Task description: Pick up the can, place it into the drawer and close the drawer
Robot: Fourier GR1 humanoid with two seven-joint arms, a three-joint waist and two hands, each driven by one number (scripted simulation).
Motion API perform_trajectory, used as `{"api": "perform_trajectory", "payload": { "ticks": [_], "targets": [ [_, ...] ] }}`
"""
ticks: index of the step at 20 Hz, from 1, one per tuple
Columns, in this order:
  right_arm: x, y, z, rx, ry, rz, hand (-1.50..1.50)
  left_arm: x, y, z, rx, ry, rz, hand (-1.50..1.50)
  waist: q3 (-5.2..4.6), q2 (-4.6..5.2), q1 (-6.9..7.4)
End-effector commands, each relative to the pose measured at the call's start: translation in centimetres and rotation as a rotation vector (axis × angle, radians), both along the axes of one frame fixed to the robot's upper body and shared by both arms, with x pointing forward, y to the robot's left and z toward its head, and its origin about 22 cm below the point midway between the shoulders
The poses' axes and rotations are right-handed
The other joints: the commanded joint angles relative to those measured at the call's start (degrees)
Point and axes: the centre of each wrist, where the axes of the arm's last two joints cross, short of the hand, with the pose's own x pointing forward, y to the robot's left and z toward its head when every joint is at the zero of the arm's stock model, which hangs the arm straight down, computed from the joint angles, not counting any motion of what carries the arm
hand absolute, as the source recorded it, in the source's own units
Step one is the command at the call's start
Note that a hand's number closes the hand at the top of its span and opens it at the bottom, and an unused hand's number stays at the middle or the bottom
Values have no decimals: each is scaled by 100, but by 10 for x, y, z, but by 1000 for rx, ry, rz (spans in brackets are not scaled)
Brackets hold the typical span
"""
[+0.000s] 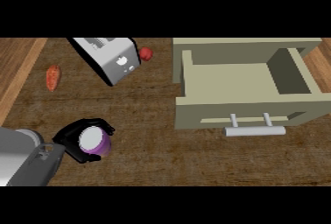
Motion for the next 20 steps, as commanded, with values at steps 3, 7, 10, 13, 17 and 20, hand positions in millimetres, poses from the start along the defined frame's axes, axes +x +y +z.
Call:
{"api": "perform_trajectory", "payload": {
  "ticks": [3, 7, 10, 13, 17, 20],
  "targets": [
    [0, 4, 6, 2, 1, 6, -150, -8, -20, -11, -247, 42, -187, 150, -11, -11, 83],
    [-6, 8, 3, 27, -3, -13, -150, 9, -30, 4, -310, 11, -237, 150, -3, -42, 115],
    [-11, 7, 7, -2, 20, 0, -150, 20, -40, 15, -338, -22, -265, 150, -2, -48, 95],
    [-9, 4, -1, 32, 3, -55, -150, 15, -40, 4, -331, -116, 249, 150, 11, -51, 235],
    [-14, 5, 2, 17, 20, -55, -150, 11, -61, -6, -343, -173, 718, 150, 21, -103, 365],
    [-15, 17, 6, 30, 6, -61, -150, 32, -85, 16, -323, -227, 790, 150, 19, -100, 267]
  ]
}}
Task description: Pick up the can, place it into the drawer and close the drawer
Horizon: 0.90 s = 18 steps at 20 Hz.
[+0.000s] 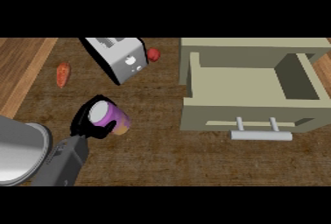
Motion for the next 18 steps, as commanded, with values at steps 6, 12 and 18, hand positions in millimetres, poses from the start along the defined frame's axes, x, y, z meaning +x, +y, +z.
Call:
{"api": "perform_trajectory", "payload": {
  "ticks": [6, 12, 18],
  "targets": [
    [-20, 2, 14, -5, 13, 5, -150, 40, -54, 84, 16, -152, 199, 150, 0, -16, -76],
    [-2, -3, 10, 6, -13, -11, -150, 32, -89, 139, 55, -163, 181, 150, -5, 28, -84],
    [3, 10, 13, -4, -12, 18, -150, 32, -122, 188, 80, -178, 184, 150, -8, 43, -128]
  ]
}}
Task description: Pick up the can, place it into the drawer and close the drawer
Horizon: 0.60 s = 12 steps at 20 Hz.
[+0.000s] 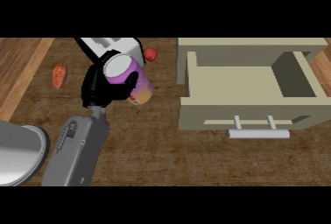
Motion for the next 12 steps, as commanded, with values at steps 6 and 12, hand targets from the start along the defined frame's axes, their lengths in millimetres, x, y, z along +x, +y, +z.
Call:
{"api": "perform_trajectory", "payload": {
  "ticks": [6, 12],
  "targets": [
    [5, 1, 10, -5, 2, 23, -150, -7, -36, 65, 57, -40, -5, 150, -4, 18, -35],
    [15, 4, 4, 9, -16, 16, -150, 22, -71, 98, 69, -50, -4, 150, -4, 33, -86]
  ]
}}
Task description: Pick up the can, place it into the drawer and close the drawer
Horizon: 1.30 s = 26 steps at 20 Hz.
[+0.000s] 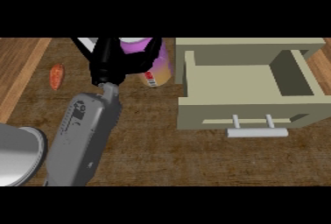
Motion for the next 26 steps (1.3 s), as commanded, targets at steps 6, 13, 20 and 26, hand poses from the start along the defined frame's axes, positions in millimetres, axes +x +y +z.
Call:
{"api": "perform_trajectory", "payload": {
  "ticks": [6, 13, 20, 26],
  "targets": [
    [1, 4, 14, -11, 1, 18, -150, 12, -57, 25, 18, -3, 7, 150, -2, 7, -77],
    [11, 2, -1, -8, 0, 16, -150, 29, -87, 64, 35, -20, -16, 150, 0, 13, -68],
    [2, 3, -9, 14, 11, 3, -150, 46, -102, 63, 58, 10, 2, 150, 3, 24, -144],
    [13, 5, -3, 11, -12, 31, -150, 51, -116, 54, 51, 20, -3, 150, 4, 65, -250]
  ]
}}
